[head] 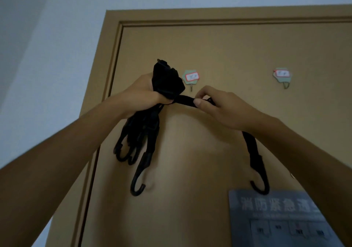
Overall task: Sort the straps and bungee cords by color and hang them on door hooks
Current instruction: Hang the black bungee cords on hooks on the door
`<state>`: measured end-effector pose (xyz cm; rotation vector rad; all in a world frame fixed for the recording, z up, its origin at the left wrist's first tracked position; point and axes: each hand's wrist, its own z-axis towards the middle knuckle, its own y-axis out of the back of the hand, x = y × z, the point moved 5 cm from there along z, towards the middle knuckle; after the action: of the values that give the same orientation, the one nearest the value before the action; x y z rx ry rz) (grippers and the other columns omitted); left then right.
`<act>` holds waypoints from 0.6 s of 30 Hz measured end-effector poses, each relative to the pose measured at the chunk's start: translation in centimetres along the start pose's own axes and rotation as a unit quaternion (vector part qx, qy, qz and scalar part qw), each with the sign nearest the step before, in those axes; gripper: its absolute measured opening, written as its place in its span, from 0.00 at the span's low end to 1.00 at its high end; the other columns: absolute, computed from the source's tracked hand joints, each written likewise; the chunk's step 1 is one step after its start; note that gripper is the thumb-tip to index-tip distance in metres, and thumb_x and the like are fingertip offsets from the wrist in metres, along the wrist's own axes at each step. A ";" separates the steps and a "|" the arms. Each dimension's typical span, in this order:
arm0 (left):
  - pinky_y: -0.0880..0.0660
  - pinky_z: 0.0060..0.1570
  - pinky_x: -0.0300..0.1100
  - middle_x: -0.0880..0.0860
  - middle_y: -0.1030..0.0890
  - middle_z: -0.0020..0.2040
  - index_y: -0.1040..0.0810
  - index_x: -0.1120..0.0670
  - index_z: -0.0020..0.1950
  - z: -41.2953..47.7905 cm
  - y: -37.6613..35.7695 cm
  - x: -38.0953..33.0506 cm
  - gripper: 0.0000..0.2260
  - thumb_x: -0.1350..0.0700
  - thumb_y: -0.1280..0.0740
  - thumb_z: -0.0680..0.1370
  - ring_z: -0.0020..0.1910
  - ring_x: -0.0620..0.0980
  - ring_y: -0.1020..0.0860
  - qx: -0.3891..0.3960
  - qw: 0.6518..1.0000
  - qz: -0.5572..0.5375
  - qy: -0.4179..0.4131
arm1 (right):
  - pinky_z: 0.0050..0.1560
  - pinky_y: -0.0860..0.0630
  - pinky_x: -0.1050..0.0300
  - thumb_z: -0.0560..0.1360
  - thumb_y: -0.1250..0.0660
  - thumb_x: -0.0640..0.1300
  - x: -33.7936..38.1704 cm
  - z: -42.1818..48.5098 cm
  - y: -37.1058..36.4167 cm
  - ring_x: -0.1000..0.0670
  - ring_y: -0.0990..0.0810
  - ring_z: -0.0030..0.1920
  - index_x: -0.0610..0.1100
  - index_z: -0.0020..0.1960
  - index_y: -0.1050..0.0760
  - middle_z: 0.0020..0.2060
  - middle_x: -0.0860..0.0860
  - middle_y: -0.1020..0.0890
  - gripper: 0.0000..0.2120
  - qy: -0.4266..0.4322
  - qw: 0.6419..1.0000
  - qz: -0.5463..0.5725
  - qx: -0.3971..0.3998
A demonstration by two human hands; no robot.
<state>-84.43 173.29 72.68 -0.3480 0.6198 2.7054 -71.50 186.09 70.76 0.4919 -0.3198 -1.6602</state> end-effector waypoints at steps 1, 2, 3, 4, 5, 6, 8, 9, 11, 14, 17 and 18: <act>0.29 0.32 0.25 0.43 0.22 0.37 0.25 0.51 0.47 0.8 0.3 -0.4 0.12 0.66 0.29 0.71 0.33 0.35 0.24 -0.021 1.000 0.003 -0.011 | 0.36 0.37 0.56 0.80 0.43 0.52 -0.2 0.7 0.4 0.49 0.28 0.39 0.47 0.58 0.30 0.41 0.51 0.22 0.12 0.011 0.999 -0.031 -0.014; 0.29 0.34 0.25 0.43 0.22 0.39 0.25 0.51 0.50 1.7 0.6 -0.7 0.13 0.65 0.28 0.71 0.36 0.36 0.23 -0.039 0.999 0.007 -0.021 | 0.36 0.38 0.54 0.80 0.43 0.51 -0.4 1.5 0.7 0.46 0.28 0.38 0.46 0.58 0.31 0.42 0.47 0.21 0.12 0.020 0.997 -0.064 -0.038; 0.27 0.38 0.28 0.44 0.21 0.43 0.25 0.51 0.52 2.5 0.8 -0.8 0.14 0.64 0.28 0.71 0.40 0.37 0.23 -0.055 0.998 0.016 -0.028 | 0.36 0.38 0.54 0.80 0.43 0.50 -0.6 2.2 1.2 0.44 0.27 0.39 0.44 0.59 0.31 0.43 0.44 0.20 0.12 0.026 0.993 -0.097 -0.069; 0.25 0.44 0.32 0.46 0.20 0.46 0.25 0.51 0.55 3.3 1.0 -0.9 0.16 0.62 0.28 0.70 0.46 0.41 0.22 -0.071 0.997 0.029 -0.032 | 0.36 0.37 0.53 0.80 0.44 0.50 -0.8 3.0 1.5 0.41 0.26 0.39 0.43 0.58 0.31 0.43 0.42 0.20 0.12 0.026 0.987 -0.128 -0.099; 0.25 0.49 0.38 0.47 0.20 0.50 0.25 0.51 0.59 4.0 1.0 -1.0 0.18 0.60 0.27 0.70 0.50 0.45 0.22 -0.086 0.995 0.045 -0.029 | 0.36 0.36 0.52 0.81 0.44 0.50 -1.0 3.6 1.6 0.39 0.25 0.41 0.42 0.57 0.32 0.43 0.41 0.20 0.12 0.021 0.981 -0.154 -0.120; 0.26 0.52 0.42 0.48 0.21 0.53 0.26 0.50 0.61 4.6 1.0 -0.9 0.20 0.58 0.27 0.70 0.53 0.48 0.23 -0.102 0.993 0.057 -0.021 | 0.36 0.36 0.52 0.81 0.45 0.49 -1.3 4.3 1.7 0.38 0.24 0.42 0.41 0.57 0.32 0.43 0.40 0.20 0.12 0.012 0.976 -0.173 -0.132; 0.29 0.49 0.40 0.48 0.22 0.54 0.27 0.50 0.62 5.4 0.7 -0.8 0.21 0.56 0.28 0.70 0.53 0.48 0.25 -0.127 0.990 0.068 -0.007 | 0.36 0.37 0.52 0.81 0.46 0.49 -2.0 5.3 1.5 0.37 0.24 0.42 0.41 0.55 0.33 0.44 0.39 0.21 0.12 -0.013 0.971 -0.194 -0.138; 0.30 0.47 0.38 0.48 0.23 0.54 0.27 0.50 0.62 5.8 0.4 -0.7 0.21 0.56 0.28 0.71 0.52 0.48 0.25 -0.136 0.988 0.072 -0.003 | 0.36 0.36 0.52 0.81 0.46 0.49 -2.4 5.7 1.4 0.37 0.24 0.43 0.40 0.55 0.33 0.45 0.39 0.21 0.12 -0.026 0.970 -0.197 -0.138; 0.32 0.43 0.36 0.49 0.23 0.53 0.27 0.51 0.62 6.4 0.0 -0.6 0.21 0.55 0.28 0.71 0.51 0.48 0.26 -0.152 0.985 0.078 0.002 | 0.37 0.36 0.51 0.81 0.47 0.49 -3.1 6.3 1.1 0.37 0.25 0.43 0.40 0.54 0.34 0.46 0.38 0.21 0.12 -0.050 0.969 -0.196 -0.140; 0.31 0.46 0.39 0.51 0.22 0.53 0.26 0.53 0.61 6.9 -0.4 -0.6 0.19 0.55 0.28 0.71 0.50 0.49 0.25 -0.164 0.982 0.098 0.001 | 0.37 0.36 0.51 0.81 0.47 0.49 -3.7 6.6 0.4 0.40 0.28 0.39 0.40 0.55 0.35 0.46 0.39 0.21 0.12 -0.076 0.967 -0.190 -0.149; 0.30 0.45 0.39 0.53 0.21 0.54 0.26 0.54 0.61 7.1 -0.5 -0.1 0.20 0.57 0.28 0.70 0.50 0.50 0.25 -0.169 0.981 0.097 0.022 | 0.37 0.37 0.51 0.82 0.48 0.48 -3.6 6.3 -0.4 0.38 0.26 0.40 0.40 0.55 0.37 0.46 0.39 0.21 0.11 -0.088 0.963 -0.199 -0.157; 0.30 0.43 0.39 0.53 0.21 0.55 0.26 0.54 0.61 7.0 -0.6 0.3 0.20 0.57 0.28 0.70 0.49 0.50 0.25 -0.168 0.981 0.092 0.031 | 0.37 0.37 0.51 0.82 0.48 0.48 -3.4 6.1 -0.7 0.38 0.26 0.40 0.40 0.55 0.37 0.46 0.38 0.21 0.10 -0.092 0.962 -0.204 -0.158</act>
<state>-85.56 177.08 78.50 -0.4806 0.2147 2.9892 -74.76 189.12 76.24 0.1666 -0.0851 -2.1192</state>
